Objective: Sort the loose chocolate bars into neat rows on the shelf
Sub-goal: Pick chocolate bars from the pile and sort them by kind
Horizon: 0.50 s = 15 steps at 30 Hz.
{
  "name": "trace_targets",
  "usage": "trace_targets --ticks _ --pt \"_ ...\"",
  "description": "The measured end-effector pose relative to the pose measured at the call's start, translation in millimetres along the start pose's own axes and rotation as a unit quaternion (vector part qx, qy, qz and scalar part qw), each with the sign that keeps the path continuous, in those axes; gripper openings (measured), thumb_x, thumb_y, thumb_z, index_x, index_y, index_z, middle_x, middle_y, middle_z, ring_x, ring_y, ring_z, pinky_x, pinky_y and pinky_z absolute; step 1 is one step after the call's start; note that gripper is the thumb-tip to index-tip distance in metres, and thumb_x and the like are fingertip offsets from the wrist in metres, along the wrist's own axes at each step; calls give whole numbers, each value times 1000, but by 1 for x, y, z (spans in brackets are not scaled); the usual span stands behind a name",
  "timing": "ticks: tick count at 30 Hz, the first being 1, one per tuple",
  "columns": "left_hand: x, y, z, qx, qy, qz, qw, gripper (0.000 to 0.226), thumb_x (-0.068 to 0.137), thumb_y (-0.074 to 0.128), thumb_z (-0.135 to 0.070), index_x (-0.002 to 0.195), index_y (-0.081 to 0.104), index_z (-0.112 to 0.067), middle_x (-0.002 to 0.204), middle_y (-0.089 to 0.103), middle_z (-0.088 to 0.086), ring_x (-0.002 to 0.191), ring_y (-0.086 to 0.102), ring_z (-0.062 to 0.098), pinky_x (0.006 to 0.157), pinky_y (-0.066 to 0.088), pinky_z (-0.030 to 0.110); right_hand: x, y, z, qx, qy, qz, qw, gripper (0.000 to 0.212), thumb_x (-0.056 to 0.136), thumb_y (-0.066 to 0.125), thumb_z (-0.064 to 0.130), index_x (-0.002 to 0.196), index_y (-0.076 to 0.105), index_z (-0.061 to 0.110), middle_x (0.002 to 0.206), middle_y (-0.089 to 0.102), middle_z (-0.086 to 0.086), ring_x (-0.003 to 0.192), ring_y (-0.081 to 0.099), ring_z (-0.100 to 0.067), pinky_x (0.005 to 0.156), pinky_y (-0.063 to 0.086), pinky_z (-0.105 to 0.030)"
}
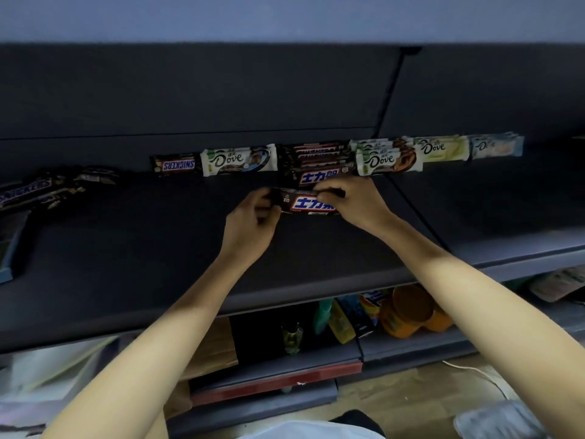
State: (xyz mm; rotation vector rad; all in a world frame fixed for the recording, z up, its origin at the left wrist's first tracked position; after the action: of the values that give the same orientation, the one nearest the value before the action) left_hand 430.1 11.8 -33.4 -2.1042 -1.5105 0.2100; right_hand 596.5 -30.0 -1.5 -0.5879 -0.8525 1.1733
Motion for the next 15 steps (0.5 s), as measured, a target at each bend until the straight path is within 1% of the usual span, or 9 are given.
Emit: trace_targets --ticks 2,4,6,8,11,14,15 --pt "3 7 -5 101 52 -10 993 39 92 53 -23 130 48 -18 112 59 -5 104 56 11 87 47 27 8 -6 -13 -9 -1 6 1000 23 90 60 18 110 68 12 112 68 -2 96 56 -5 80 38 -12" --pt "4 20 1 190 65 15 980 41 91 52 -26 131 47 -19 121 56 3 114 51 22 94 45 35 17 -10 -25 -16 2 11 1000 23 90 59 18 110 68 12 112 67 -2 100 58 -9 83 40 -16" --pt "3 29 5 239 71 39 968 40 91 52 -27 130 49 -19 124 54 6 116 47 27 96 40 35 27 -12 -34 -28 0 20 999 23 90 59 18 110 69 13 111 68 -3 102 61 -15 87 43 -23" --pt "1 30 3 249 87 42 964 33 91 52 -25 124 55 -17 123 55 6 114 48 27 97 36 31 37 -12 -41 -43 -7 34 998 23 91 58 18 110 69 12 111 68 -5 101 61 -17 86 43 -24" --pt "-3 28 -1 241 93 41 965 26 92 52 -22 116 61 -16 123 57 3 115 48 24 98 30 25 50 -9 -47 -58 -19 49 997 23 91 58 17 110 68 11 113 68 -5 103 61 -17 85 41 -21" --pt "-5 24 -3 239 81 35 967 25 93 52 -20 115 62 -16 124 57 2 116 47 22 93 31 22 60 -10 -47 -56 -27 47 997 23 90 59 18 110 69 11 114 67 -7 105 60 -20 90 43 -25" --pt "-5 24 -3 239 79 34 967 25 93 51 -20 115 62 -16 123 57 2 116 47 21 92 32 22 63 -10 -46 -60 -34 47 996 23 90 59 19 109 69 12 114 66 -7 104 60 -21 89 41 -25"
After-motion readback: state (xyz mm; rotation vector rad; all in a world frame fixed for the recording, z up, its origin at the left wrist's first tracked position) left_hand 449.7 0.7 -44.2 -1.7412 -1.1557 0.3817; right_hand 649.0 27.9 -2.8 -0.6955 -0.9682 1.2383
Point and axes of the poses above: each hand's wrist, its own x-axis towards the middle knuckle, its own y-axis out of the palm, z = x × y, the point moved 10 cm from there along x, towards the middle knuckle
